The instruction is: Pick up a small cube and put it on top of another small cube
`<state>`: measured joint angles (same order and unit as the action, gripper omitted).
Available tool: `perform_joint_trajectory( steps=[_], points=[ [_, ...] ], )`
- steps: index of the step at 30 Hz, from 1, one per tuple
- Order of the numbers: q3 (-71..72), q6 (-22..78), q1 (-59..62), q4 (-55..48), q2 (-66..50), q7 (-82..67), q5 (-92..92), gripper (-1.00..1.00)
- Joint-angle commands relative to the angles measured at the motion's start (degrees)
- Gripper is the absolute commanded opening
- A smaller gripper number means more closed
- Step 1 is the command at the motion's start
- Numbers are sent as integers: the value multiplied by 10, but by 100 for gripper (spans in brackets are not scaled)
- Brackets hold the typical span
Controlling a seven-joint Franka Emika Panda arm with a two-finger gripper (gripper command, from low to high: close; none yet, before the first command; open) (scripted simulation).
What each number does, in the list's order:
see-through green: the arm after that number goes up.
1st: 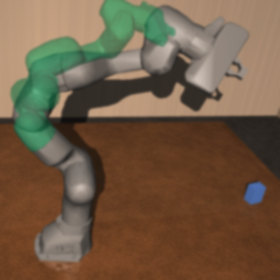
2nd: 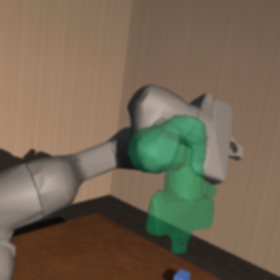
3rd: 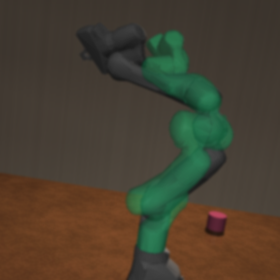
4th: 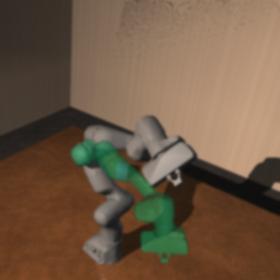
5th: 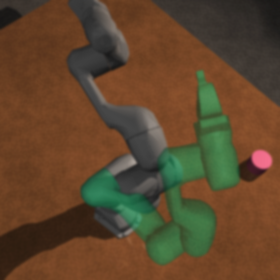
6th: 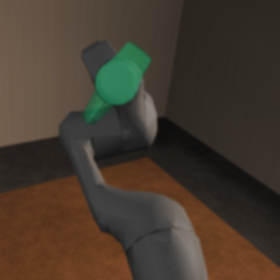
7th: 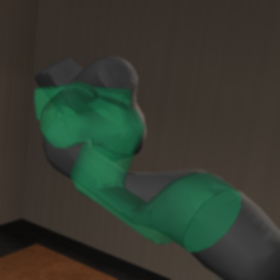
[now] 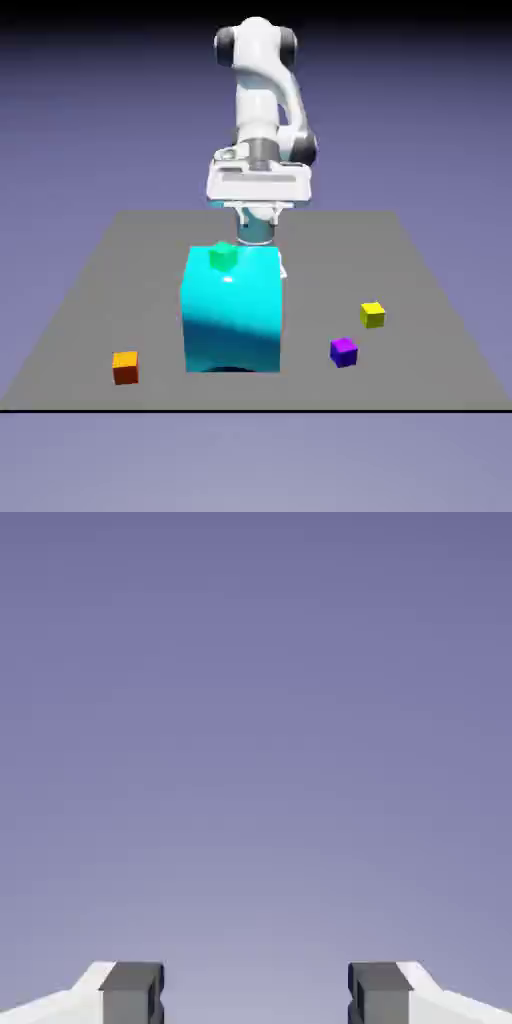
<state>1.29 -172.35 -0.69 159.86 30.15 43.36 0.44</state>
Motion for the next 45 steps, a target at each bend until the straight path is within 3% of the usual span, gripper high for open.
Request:
perform_joint_trajectory(
  steps=[1, 22, 24, 29, 30, 36, 39, 45],
  points=[
    [11, 14, 0, -10, -21, 8, 4, 0],
    [236, 303, 0, -209, -457, 165, 80, 0],
    [241, 309, 0, -213, -466, 168, 82, 0],
    [182, 217, -45, -215, -565, 214, 148, 0],
    [182, 217, -45, -215, -565, 214, 148, -100],
    [241, 309, 0, -213, -466, 168, 82, -100],
    [244, 306, -12, -252, -461, 141, 102, -100],
    [171, 323, 112, -323, -458, 242, 29, -100]
  ],
)
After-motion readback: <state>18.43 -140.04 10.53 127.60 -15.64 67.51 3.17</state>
